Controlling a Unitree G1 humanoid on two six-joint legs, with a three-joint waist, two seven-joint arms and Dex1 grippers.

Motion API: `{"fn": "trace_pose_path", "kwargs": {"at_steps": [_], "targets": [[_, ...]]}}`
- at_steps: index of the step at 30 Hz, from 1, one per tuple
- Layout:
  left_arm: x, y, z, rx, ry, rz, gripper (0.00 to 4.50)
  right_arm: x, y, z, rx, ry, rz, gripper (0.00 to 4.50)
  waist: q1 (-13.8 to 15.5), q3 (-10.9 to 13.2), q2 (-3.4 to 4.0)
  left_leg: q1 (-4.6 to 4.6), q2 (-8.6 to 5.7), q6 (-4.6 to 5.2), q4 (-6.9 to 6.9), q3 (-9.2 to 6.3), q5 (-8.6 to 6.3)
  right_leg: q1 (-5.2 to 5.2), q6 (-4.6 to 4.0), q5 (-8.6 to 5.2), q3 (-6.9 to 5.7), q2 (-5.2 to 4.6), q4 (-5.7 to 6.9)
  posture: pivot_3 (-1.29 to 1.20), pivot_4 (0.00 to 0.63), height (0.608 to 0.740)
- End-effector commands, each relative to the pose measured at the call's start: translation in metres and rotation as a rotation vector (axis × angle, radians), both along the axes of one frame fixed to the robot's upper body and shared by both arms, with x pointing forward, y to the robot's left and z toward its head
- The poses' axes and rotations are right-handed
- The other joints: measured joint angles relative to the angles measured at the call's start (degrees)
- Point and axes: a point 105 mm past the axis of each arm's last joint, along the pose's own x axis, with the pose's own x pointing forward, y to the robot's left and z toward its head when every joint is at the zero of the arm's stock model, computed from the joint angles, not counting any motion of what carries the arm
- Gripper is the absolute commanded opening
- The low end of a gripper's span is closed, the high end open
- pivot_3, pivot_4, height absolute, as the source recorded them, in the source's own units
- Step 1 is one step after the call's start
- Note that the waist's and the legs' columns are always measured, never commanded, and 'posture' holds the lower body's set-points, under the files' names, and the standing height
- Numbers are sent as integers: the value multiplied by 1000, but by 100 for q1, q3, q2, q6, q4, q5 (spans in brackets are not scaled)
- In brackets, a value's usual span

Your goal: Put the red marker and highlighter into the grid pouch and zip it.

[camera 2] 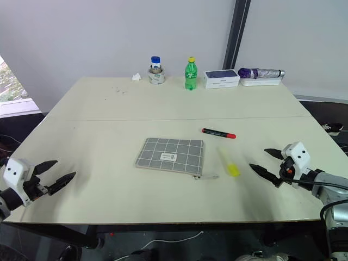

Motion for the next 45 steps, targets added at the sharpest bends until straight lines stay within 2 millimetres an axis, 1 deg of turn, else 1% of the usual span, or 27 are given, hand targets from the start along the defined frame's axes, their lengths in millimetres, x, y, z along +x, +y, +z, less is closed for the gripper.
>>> {"fn": "trace_pose_path", "kwargs": {"at_steps": [1, 5, 8, 13, 19, 24, 28, 29, 31, 32, 33, 34, 36, 37, 38, 41, 43, 45], "targets": [[3, -6, 13, 48, -73, -19, 4474, 4, 10, 14, -13, -66, 18, 4480, 0, 0, 0, 0, 0, 0, 0, 0, 0, 0, 0, 0, 0, 0, 0, 0, 150, 740], [8, -8, 11, 37, -58, -17, 4474, 6, 12, 15, -17, -77, 7, 4480, 1, 0, 0, 0, 0, 0, 0, 1, 0, 0, 0, 0, 0, 0, 0, 0, 150, 740], [10, -10, 12, 67, -60, -32, 4474, 7, 15, 16, -10, -82, 7, 4480, 8, 0, 0, 0, 0, 0, 1, 0, 0, 1, 0, 0, 0, 0, 0, 0, 150, 740], [11, -16, 18, 70, -109, -81, 4474, 7, 17, 14, -3, -77, 8, 4480, 2, 0, 0, 1, 0, 0, 0, 1, 0, 0, 0, 0, 1, 0, 0, 0, 150, 740], [12, -18, 17, 88, -121, -89, 4474, 7, 18, 14, 7, -75, 4, 4480, 0, 0, 0, 1, 0, 0, 0, 1, 0, 0, 0, 0, 1, 1, 0, 0, 150, 740], [14, -20, 17, 158, -160, -105, 4474, 9, 23, 14, 20, -77, 7, 4480, 1, 0, 0, 1, 0, 0, 0, 2, 0, 0, 0, 0, 1, 1, 0, 0, 150, 740], [19, -20, 17, 233, -195, -118, 4474, 10, 34, 13, 54, -72, 26, 4480, 5, 0, 0, 1, -1, 0, 1, 1, 0, 0, 0, 0, 0, 1, 1, 0, 150, 740], [21, -21, 17, 274, -203, -135, 4498, 12, 37, 15, 83, -73, 29, 4244, 4, 0, 0, 1, -1, 0, 1, 2, 0, 0, 0, 0, 0, 1, 1, 0, 150, 740], [24, -26, 16, 340, -217, -191, 4500, 15, 43, 19, 88, -86, 38, 3594, 4, 0, 0, 1, -2, 0, 1, 2, 0, 0, 1, 1, 0, 1, 1, 0, 150, 740], [26, -28, 15, 367, -223, -214, 4500, 17, 49, 20, 75, -97, 50, 3072, 3, 0, 0, 2, -2, 0, 1, 2, 0, 1, 1, 1, 0, 1, 2, 0, 150, 740], [30, -29, 15, 411, -241, -229, 4500, 19, 59, 22, 67, -111, 72, 2623, 3, 0, 0, 2, -3, 0, 0, 4, 0, -2, 1, 1, 0, 1, 2, 0, 150, 740], [35, -31, 15, 467, -267, -254, 4500, 22, 71, 23, 62, -124, 95, 2022, 3, 0, 0, 2, -3, 0, 0, 4, 0, -2, 1, 1, 0, 3, 3, 0, 150, 740], [48, -36, 20, 523, -314, -277, 4500, 30, 89, 27, 77, -155, 106, 911, 3, 0, 0, 2, -3, -1, 1, 3, 1, -5, -4, 4, 0, 14, 4, 0, 150, 740], [56, -40, 24, 542, -352, -282, 4500, 32, 98, 26, 69, -166, 125, 421, 3, 0, -1, 2, -3, -2, 1, 1, 1, -7, -5, 4, -1, 16, 8, 0, 150, 740], [63, -44, 28, 549, -384, -285, 4500, 35, 103, 24, 62, -171, 138, 82, 5, 0, -2, 2, -3, -4, 2, 1, 3, -8, -5, 5, 0, 17, 11, 0, 150, 740], [72, -54, 28, 617, -419, -348, 4500, 41, 109, 13, 18, -158, 152, 82, 19, 0, -2, -7, -7, -4, 5, 3, 3, -15, -3, 5, 0, 13, 14, 0, 150, 740], [78, -67, 21, 665, -439, -413, 4500, 49, 114, 5, -30, -161, 152, 82, 8, 0, -3, -13, -9, -2, 4, 10, 2, -20, 0, 7, 3, 11, 6, 0, 150, 740], [79, -85, 8, 706, -454, -504, 4500, 59, 121, 7, -54, -188, 141, 82, 0, 0, -2, -16, -11, -3, 4, 15, 3, -26, 1, 7, 4, 11, 8, 0, 150, 740]]}}
